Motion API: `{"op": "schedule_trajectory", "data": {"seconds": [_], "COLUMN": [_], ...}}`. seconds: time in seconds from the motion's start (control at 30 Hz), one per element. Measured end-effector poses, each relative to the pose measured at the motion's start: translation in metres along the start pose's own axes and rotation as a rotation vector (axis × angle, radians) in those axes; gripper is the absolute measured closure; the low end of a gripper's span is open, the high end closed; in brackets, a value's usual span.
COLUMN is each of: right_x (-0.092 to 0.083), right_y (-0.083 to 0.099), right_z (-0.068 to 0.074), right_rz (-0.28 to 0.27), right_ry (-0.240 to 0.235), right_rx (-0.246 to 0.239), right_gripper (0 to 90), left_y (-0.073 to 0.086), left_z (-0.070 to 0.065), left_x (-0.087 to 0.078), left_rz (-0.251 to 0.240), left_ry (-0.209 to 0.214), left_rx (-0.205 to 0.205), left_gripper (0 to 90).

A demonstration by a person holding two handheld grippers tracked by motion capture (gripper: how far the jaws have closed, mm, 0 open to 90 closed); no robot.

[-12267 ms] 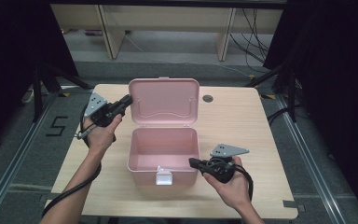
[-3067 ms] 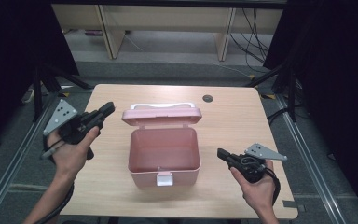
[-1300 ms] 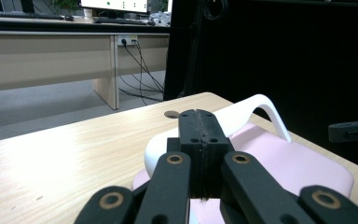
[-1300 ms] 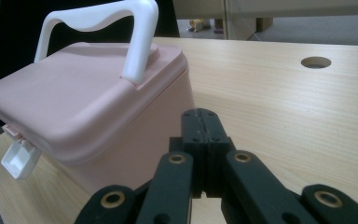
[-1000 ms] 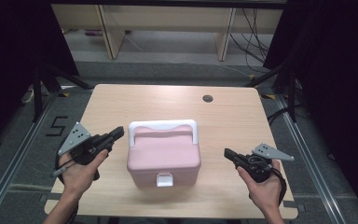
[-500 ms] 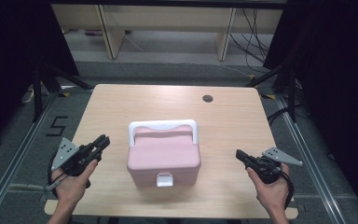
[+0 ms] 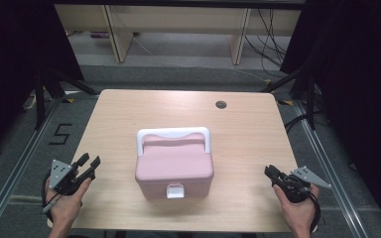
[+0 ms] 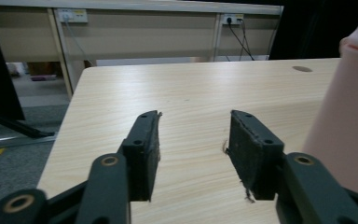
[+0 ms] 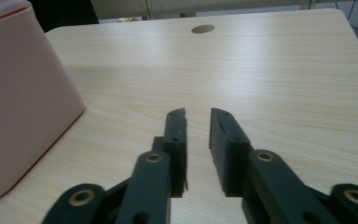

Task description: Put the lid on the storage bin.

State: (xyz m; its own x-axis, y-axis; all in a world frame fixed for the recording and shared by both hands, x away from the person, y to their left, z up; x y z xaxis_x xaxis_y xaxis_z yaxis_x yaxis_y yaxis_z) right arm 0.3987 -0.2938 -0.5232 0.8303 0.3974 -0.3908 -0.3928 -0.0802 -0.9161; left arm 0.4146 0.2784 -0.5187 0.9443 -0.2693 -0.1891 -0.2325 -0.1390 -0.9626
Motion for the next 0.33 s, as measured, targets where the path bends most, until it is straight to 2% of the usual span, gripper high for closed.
{"op": "schedule_trajectory", "data": {"seconds": [0.03,0.07,0.1,0.13,0.17,0.23,0.27,0.33], "right_x": [0.001,-0.001,0.0,-0.001,0.0,-0.002,-0.002,-0.003], "right_y": [0.001,0.003,0.003,0.002,0.002,0.002,0.003,0.007], "right_z": [-0.003,-0.004,-0.004,-0.006,-0.004,-0.005,-0.004,-0.004], "right_rz": [-0.014,0.002,-0.018,-0.033,-0.055,-0.088,-0.1,-0.107], "right_ry": [0.019,0.027,0.026,0.034,0.023,0.046,0.044,0.056], "right_rx": [-0.02,0.0,0.012,0.002,0.023,0.038,0.044,0.048], "right_gripper": [73.5,70.7,68.0,64.5,62.0,57.5,55.8,53.4], "left_y": [0.003,0.003,0.004,0.006,0.008,0.012,0.014,0.015], "left_z": [0.002,0.003,0.004,0.003,0.003,0.001,0.0,0.0], "left_x": [0.0,-0.001,-0.001,-0.001,-0.001,0.0,0.0,-0.001], "left_rz": [0.001,-0.009,-0.019,-0.033,-0.033,-0.037,-0.035,-0.028], "left_ry": [-0.012,-0.016,-0.029,-0.032,-0.033,-0.046,-0.037,-0.05], "left_rx": [0.0,-0.001,-0.004,-0.009,-0.009,-0.012,-0.002,0.003], "left_gripper": [49.2,46.6,44.7,41.6,39.4,36.2,35.8,35.1]}}
Point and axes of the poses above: each handheld gripper's, and its own axes: x roughly forward along the jaws, y roughly out of its underside, z roughly to its left, the point moved 9 cm from there along x, roughly forward along the jaws, and after that the axes turned 6 degrees about -x, right-handed, at the moved point
